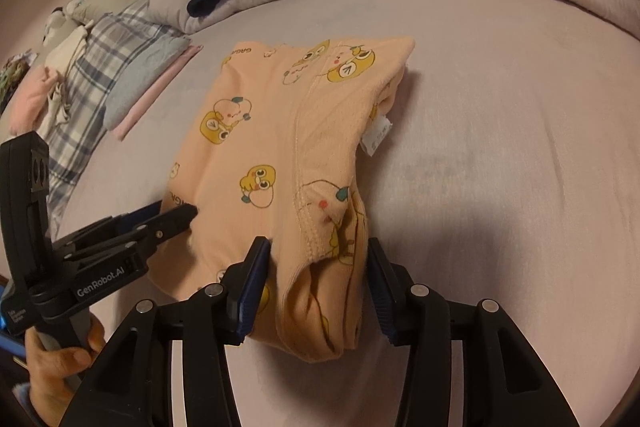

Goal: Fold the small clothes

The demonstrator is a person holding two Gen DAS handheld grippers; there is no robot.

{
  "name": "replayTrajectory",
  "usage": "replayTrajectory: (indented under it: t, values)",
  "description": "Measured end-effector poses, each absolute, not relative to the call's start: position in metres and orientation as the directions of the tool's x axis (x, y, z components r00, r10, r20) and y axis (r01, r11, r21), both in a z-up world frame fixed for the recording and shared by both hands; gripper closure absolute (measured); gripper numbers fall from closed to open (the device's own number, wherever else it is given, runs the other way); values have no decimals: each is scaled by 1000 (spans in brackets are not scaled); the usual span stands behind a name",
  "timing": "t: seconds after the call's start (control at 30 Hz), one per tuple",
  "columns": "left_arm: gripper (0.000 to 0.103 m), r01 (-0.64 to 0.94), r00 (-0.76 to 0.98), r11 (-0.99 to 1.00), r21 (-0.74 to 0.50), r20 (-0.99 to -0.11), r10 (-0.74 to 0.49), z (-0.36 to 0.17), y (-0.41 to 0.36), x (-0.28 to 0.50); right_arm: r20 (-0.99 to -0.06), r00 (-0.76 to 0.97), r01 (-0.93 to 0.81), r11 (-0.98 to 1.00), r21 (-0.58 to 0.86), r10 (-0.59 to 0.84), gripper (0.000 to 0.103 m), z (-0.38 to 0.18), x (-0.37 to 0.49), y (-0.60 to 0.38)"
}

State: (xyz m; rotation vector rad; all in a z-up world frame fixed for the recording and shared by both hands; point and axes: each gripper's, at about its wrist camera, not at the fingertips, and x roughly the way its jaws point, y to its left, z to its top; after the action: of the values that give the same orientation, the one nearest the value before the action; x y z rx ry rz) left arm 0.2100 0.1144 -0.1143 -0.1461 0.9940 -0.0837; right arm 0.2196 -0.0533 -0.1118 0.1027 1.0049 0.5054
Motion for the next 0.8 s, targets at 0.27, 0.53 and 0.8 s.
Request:
replayTrajectory:
  t: [0.27, 0.53, 0.8]
  values:
    - [58, 0, 541, 988, -154, -831, -129, -114, 113, 209, -789, 432, -375, 883, 283, 436, 55, -113, 218, -50]
    - [58, -1, 539, 989, -146, -833, -123, -114, 111, 208, -787, 428, -374, 880, 293, 444, 55, -114, 218, -52]
    - [58, -2, 541, 989, -145, -832, -121, -114, 111, 206, -786, 426, -374, 878, 298, 448, 55, -115, 218, -52]
